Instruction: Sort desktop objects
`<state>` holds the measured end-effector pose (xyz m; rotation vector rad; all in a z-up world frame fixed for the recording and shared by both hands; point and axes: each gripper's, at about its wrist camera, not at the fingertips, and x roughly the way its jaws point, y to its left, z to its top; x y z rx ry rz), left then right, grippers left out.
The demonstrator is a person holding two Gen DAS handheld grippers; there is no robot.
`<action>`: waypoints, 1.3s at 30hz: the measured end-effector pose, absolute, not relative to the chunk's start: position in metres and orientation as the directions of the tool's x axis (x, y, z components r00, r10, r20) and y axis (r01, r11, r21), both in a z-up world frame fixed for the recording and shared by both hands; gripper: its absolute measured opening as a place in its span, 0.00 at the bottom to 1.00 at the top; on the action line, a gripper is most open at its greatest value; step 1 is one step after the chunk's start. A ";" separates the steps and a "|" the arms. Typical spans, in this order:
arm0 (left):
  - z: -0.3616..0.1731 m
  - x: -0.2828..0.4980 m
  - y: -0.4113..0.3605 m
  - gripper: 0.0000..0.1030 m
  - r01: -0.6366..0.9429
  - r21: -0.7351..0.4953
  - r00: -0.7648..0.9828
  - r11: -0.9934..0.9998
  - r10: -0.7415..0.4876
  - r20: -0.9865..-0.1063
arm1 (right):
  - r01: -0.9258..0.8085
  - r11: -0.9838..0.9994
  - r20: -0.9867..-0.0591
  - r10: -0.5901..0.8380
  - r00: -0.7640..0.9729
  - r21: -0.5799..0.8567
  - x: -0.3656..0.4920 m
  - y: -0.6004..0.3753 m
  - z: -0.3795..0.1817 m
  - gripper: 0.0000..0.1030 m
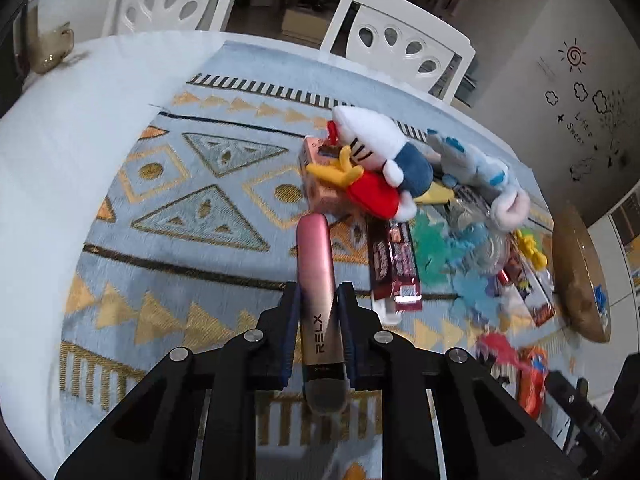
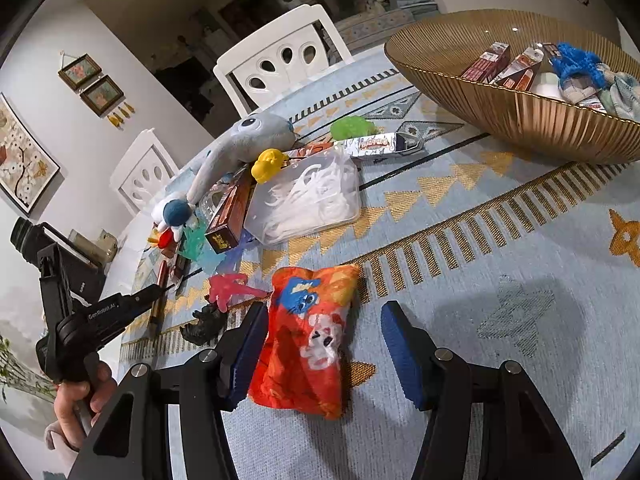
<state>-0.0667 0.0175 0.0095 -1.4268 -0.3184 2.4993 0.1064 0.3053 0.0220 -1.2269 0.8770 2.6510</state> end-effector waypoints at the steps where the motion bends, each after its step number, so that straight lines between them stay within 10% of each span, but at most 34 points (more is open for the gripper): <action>1: 0.009 -0.066 0.018 0.16 -0.113 -0.302 -0.490 -0.947 0.318 -0.812 | -0.310 -0.832 -0.725 -0.150 -0.673 0.460 0.106 0.305 0.022 0.56; 15: 0.009 -0.047 0.071 0.30 -0.198 0.051 -0.608 -0.979 0.082 -0.790 | -0.287 -0.865 -0.737 -0.132 -0.663 0.412 0.102 0.292 0.023 0.56; 18: 0.010 -0.048 0.066 0.17 -0.214 0.004 -0.592 -0.977 0.126 -0.796 | -0.286 -0.893 -0.751 -0.082 -0.656 0.348 0.098 0.282 0.024 0.56; 31: 0.015 -0.056 0.044 0.15 -0.191 -0.199 -0.523 -0.961 0.271 -0.808 | -0.279 -0.960 -0.801 0.140 -0.583 0.035 0.078 0.243 0.018 0.62; 39: 0.024 -0.051 0.047 0.15 -0.217 -0.216 -0.534 -0.952 0.301 -0.790 | -0.299 -0.948 -0.771 0.112 -0.627 0.106 0.088 0.247 0.023 0.38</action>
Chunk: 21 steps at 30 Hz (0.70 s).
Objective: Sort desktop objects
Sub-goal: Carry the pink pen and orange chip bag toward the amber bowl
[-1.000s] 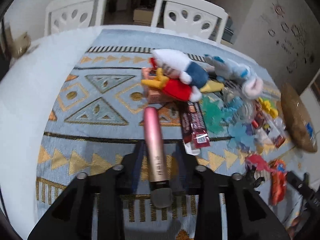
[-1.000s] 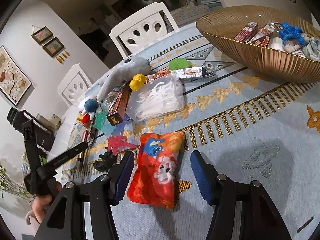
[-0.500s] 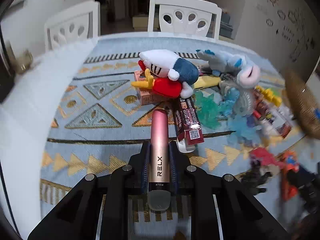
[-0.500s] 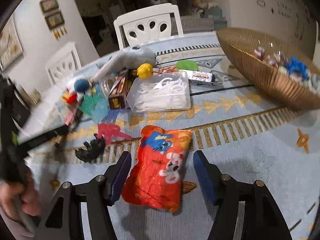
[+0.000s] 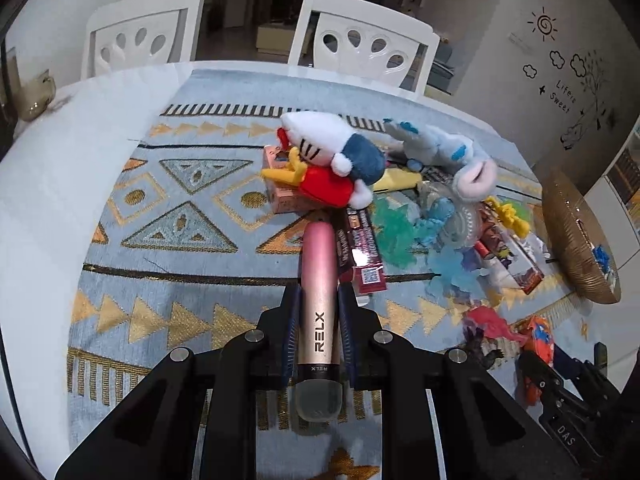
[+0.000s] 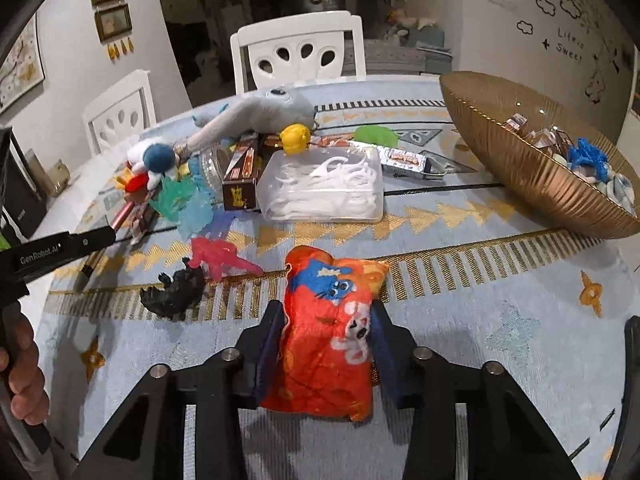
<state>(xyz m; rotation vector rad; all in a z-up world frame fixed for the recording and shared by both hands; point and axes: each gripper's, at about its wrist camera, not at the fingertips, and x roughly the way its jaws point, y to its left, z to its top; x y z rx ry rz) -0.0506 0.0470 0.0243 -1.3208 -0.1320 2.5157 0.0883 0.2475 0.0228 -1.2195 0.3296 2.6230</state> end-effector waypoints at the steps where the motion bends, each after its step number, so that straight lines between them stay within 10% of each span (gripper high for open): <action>1: 0.025 -0.050 0.047 0.15 -0.218 -0.217 -0.537 -0.951 0.303 -0.787 | -0.302 -0.946 -0.761 0.109 -0.639 0.119 0.092 0.249 0.024 0.36; 21: 0.030 -0.041 0.061 0.16 -0.266 -0.197 -0.570 -0.944 0.319 -0.757 | -0.369 -0.878 -0.595 0.125 -0.794 0.307 0.152 0.293 0.069 0.34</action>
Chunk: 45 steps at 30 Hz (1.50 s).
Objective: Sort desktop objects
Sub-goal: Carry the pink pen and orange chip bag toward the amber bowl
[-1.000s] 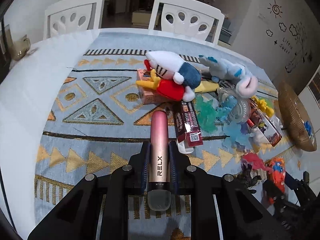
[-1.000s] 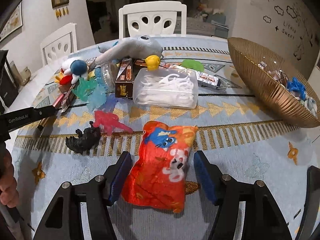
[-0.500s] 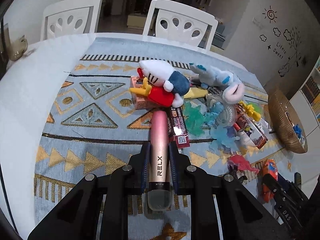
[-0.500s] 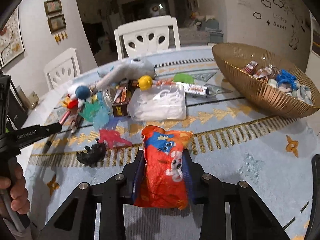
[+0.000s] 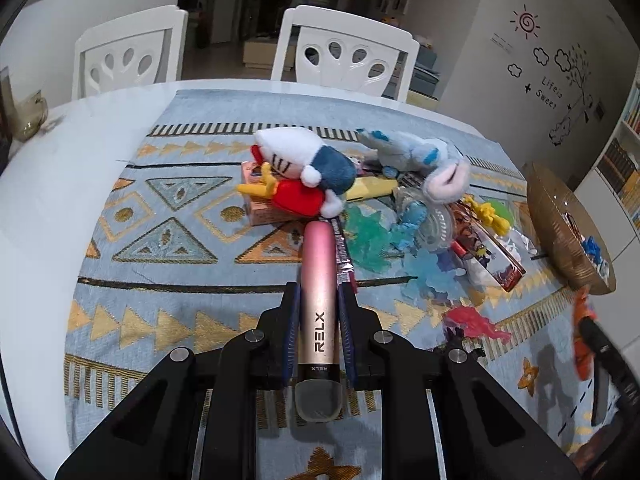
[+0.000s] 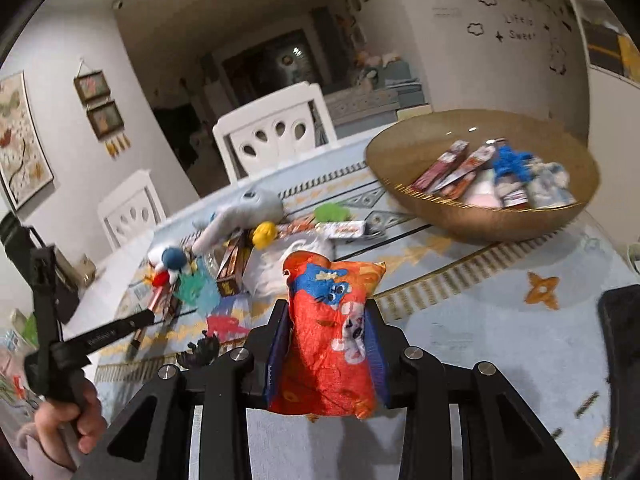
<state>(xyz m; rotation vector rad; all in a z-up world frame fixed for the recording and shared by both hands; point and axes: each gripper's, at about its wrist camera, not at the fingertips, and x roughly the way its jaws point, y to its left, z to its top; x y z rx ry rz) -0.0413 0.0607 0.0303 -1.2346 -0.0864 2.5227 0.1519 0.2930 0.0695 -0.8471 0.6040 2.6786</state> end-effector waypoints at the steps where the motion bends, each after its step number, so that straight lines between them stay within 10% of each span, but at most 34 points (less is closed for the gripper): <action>1: 0.030 -0.041 0.063 0.16 -0.270 -0.191 -0.573 -0.944 0.317 -0.756 | -0.378 -0.872 -0.592 0.134 -0.795 0.310 0.157 0.297 0.072 0.34; 28: 0.166 0.005 0.211 0.16 -0.495 -0.192 -0.589 -0.847 0.489 -0.643 | -0.474 -0.777 -0.414 0.303 -0.858 0.413 0.267 0.440 0.177 0.34; 45: 0.123 -0.024 0.361 0.15 -0.652 -0.247 -0.426 -0.717 0.615 -0.664 | -0.520 -0.758 -0.537 0.269 -0.800 0.394 0.175 0.479 0.145 0.34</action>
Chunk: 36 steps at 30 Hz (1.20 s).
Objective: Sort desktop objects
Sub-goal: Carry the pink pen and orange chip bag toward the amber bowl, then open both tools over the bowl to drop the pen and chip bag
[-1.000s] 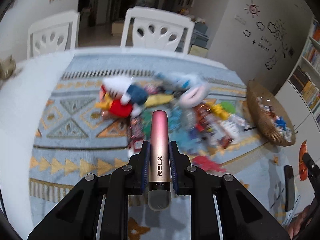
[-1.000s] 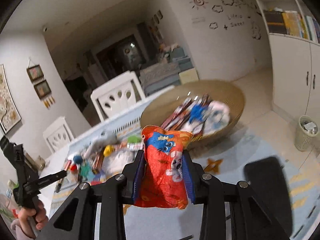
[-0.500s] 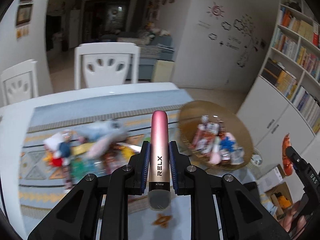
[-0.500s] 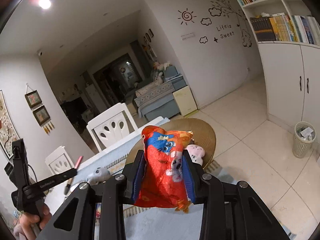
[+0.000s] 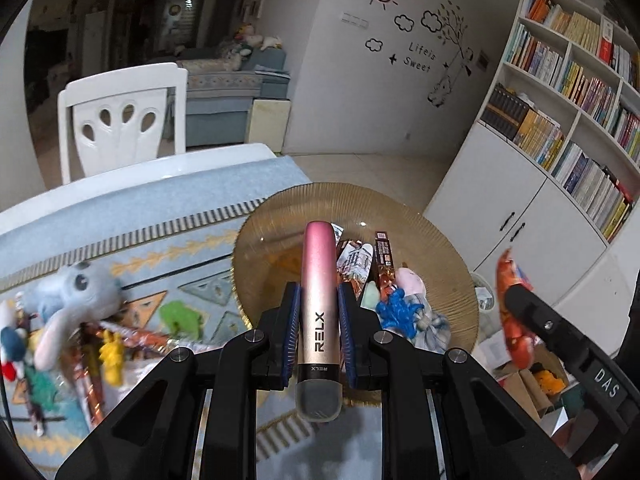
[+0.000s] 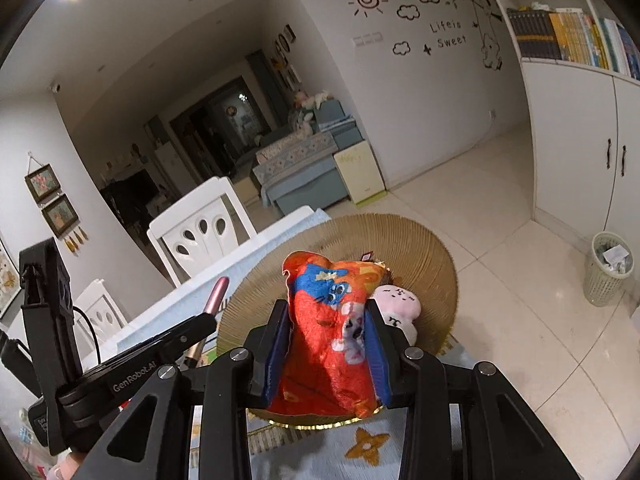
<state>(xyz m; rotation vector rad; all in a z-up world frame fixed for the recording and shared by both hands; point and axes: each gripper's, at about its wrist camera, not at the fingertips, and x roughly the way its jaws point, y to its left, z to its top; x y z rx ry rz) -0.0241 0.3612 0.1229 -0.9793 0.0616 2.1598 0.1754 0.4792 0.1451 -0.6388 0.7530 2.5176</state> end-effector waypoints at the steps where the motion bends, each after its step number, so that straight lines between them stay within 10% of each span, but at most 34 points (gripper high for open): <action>1: 0.121 -0.026 0.364 0.15 -0.654 -0.246 -0.425 -0.715 0.617 -0.663 | -0.524 -0.753 -0.540 0.269 -0.797 0.398 0.171 0.481 0.142 0.34; 8: 0.109 -0.035 0.379 0.24 -0.676 -0.281 -0.400 -0.682 0.659 -0.637 | -0.502 -0.718 -0.550 0.197 -0.811 0.482 0.154 0.501 0.117 0.54; 36: 0.102 -0.031 0.283 0.29 -0.583 -0.292 -0.472 -0.759 0.608 -0.638 | -0.347 -0.837 -0.506 0.099 -0.857 0.424 0.161 0.419 0.158 0.57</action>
